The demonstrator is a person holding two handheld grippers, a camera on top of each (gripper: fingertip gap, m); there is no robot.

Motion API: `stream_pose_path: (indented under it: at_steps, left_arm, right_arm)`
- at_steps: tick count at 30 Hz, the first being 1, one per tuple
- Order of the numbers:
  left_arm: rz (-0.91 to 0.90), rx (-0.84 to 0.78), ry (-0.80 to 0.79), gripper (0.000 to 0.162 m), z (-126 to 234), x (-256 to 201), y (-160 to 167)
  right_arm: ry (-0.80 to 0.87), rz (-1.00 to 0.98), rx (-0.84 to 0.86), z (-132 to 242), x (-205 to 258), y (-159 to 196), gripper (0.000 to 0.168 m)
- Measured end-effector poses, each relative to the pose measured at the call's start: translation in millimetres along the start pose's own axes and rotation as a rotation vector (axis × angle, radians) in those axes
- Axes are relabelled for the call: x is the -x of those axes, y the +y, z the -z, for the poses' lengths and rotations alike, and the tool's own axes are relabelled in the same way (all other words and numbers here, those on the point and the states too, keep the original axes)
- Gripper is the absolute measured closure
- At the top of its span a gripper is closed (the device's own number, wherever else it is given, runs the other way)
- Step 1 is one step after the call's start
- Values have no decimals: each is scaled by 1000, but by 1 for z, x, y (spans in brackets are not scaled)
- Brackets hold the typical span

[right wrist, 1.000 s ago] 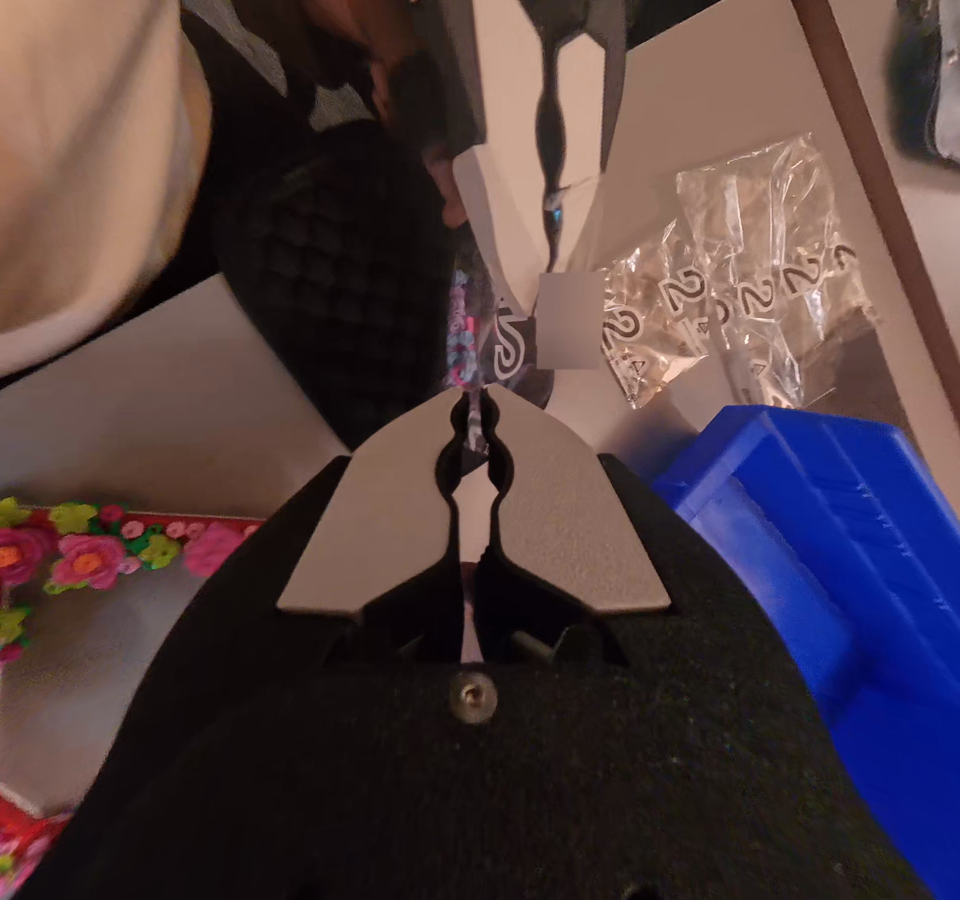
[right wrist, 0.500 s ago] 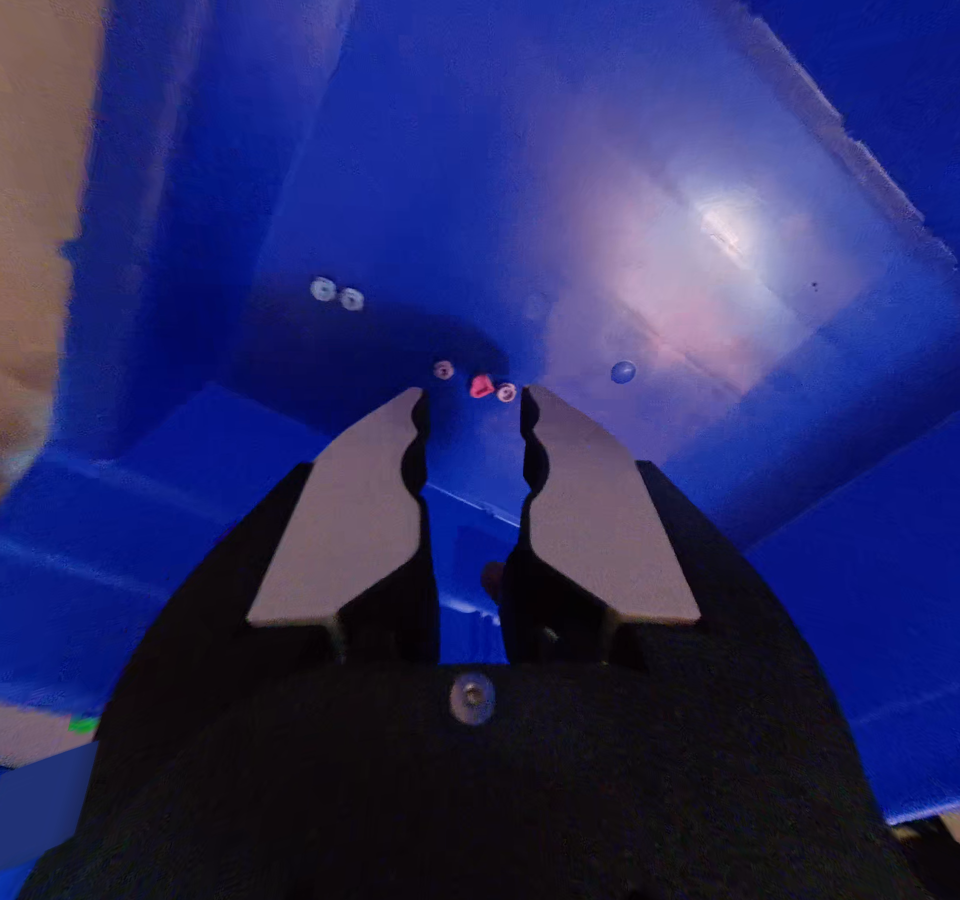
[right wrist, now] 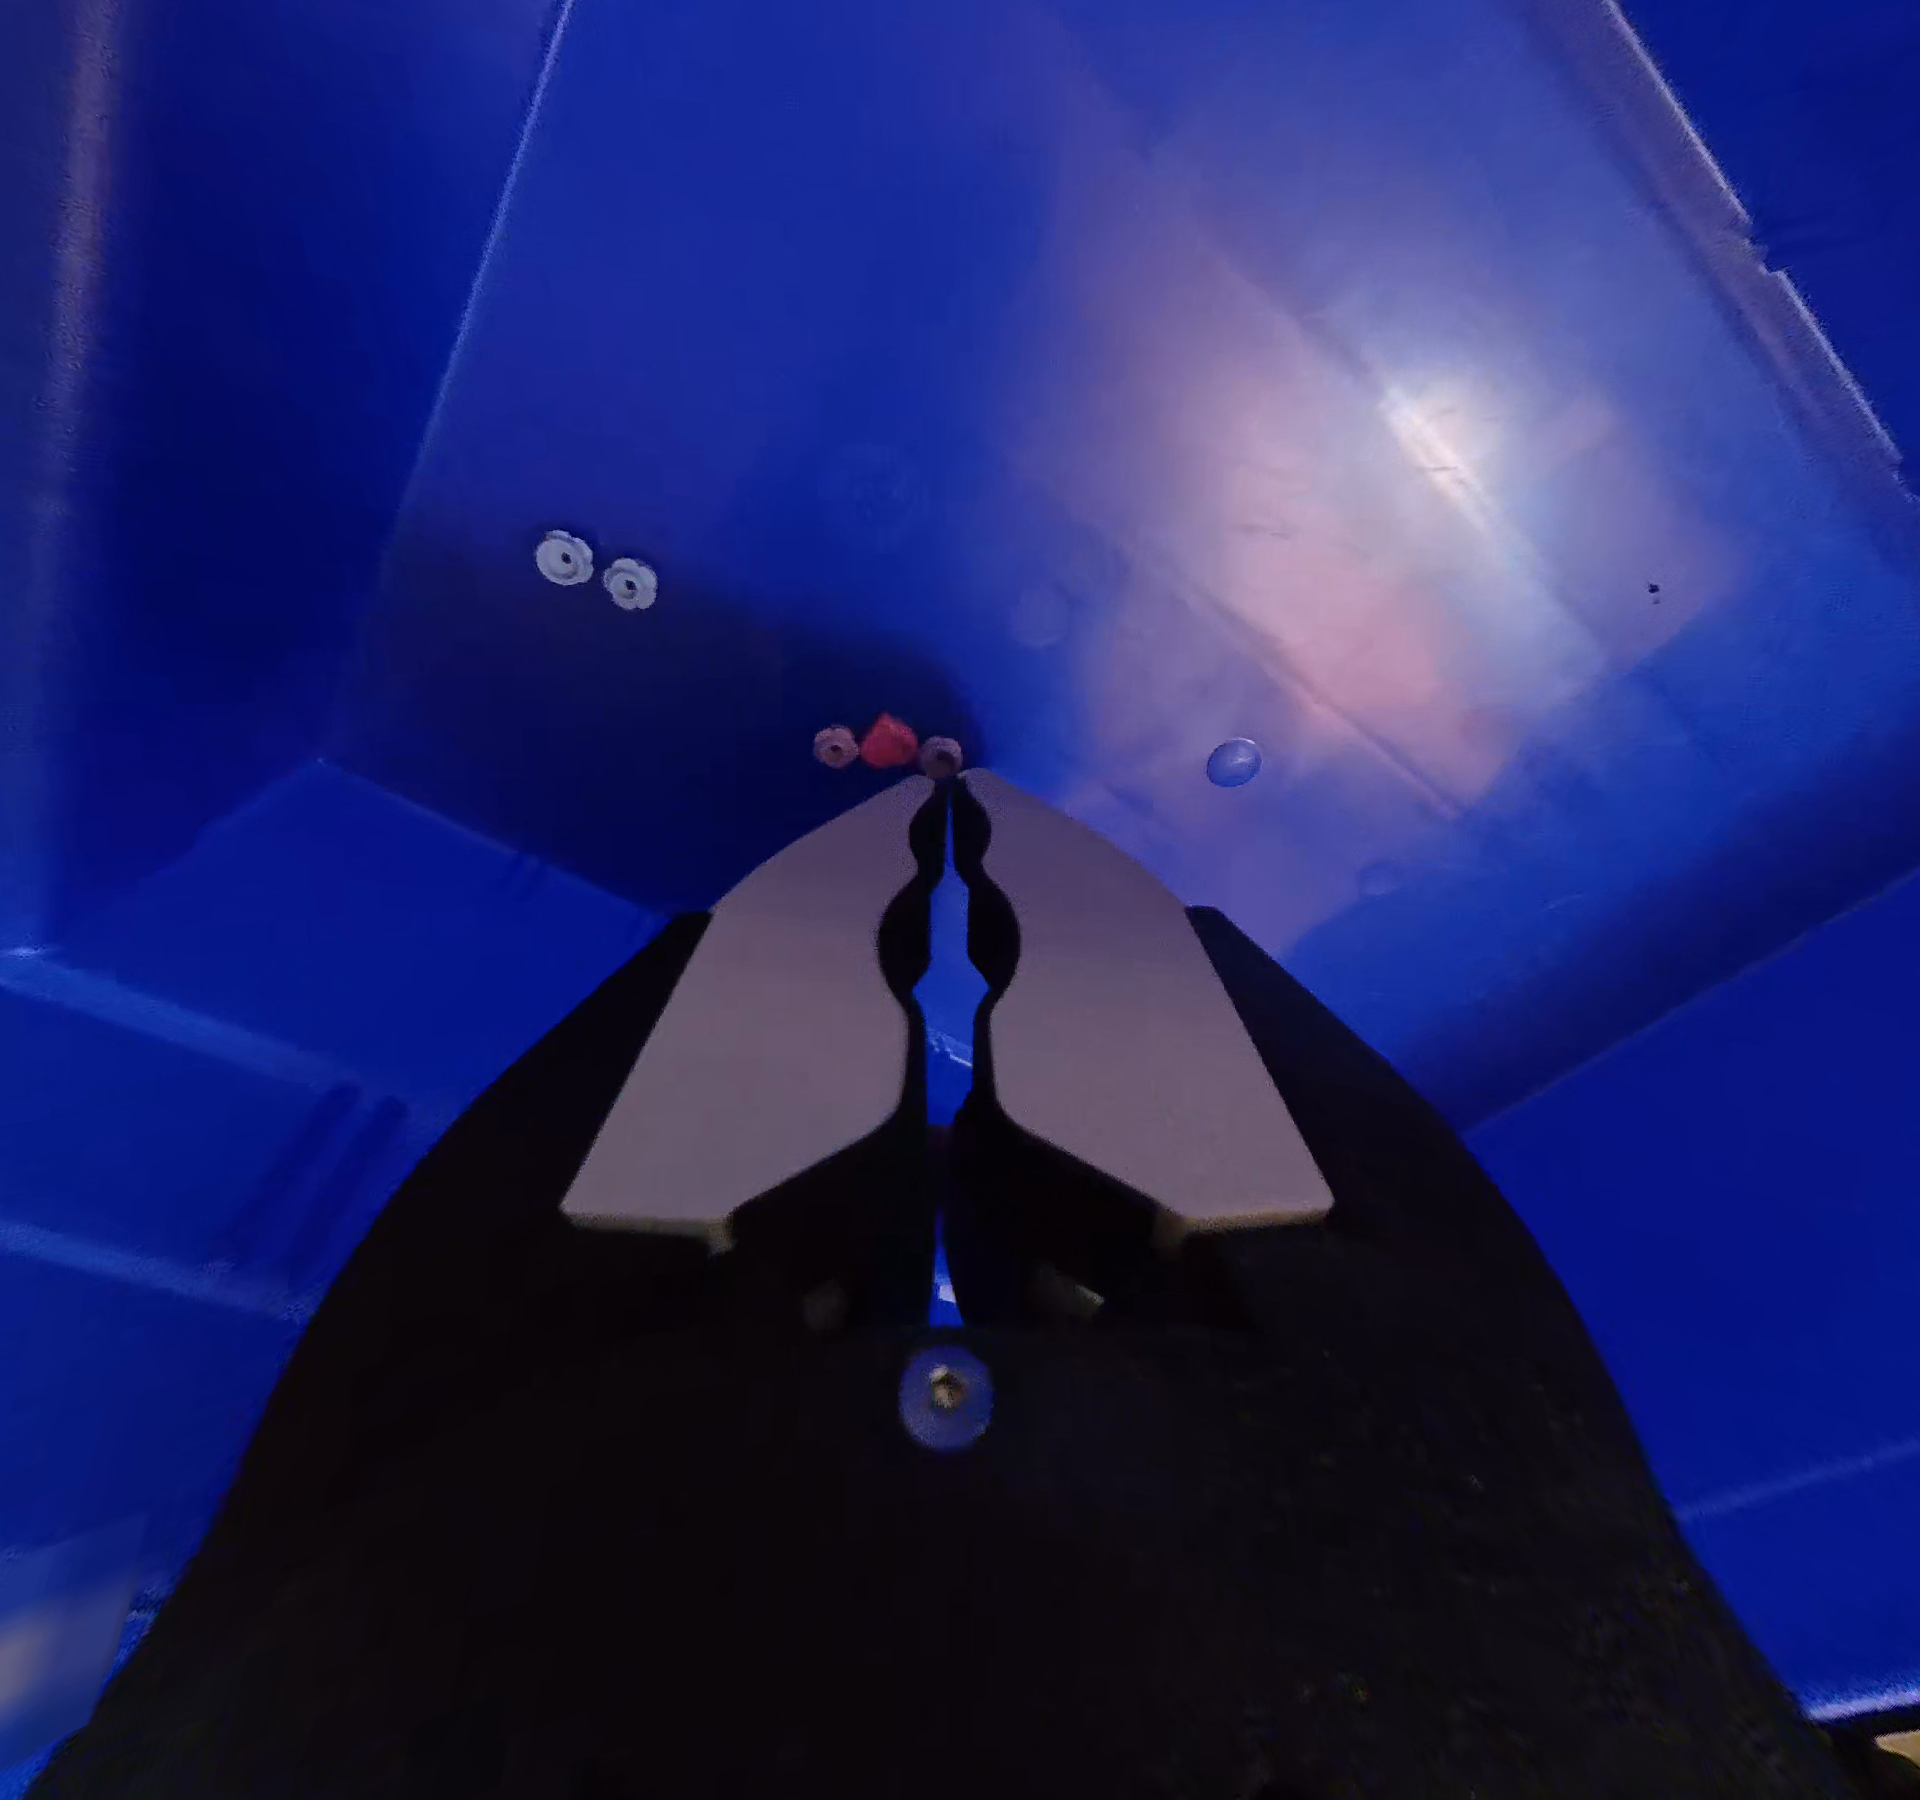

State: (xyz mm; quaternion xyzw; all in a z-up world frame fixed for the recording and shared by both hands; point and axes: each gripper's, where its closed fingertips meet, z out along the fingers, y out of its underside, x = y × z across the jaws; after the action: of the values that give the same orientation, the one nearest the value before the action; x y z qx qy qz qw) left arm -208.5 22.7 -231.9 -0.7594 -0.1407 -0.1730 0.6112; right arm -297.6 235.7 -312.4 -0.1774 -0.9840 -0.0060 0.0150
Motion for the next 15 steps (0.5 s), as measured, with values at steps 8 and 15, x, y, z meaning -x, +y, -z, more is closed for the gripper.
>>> stream_pose_path:
  at_steps: [8, 15]
  left_arm:
    - [6, -4, -2, 162, 2, 2, 1]
    - [7, -3, 1, 162, 2, 2, 1]
  right_arm:
    - [11, 13, -15, 6, -2, -1, 159]
    - [15, 55, -44, 4, -3, -10, 159]
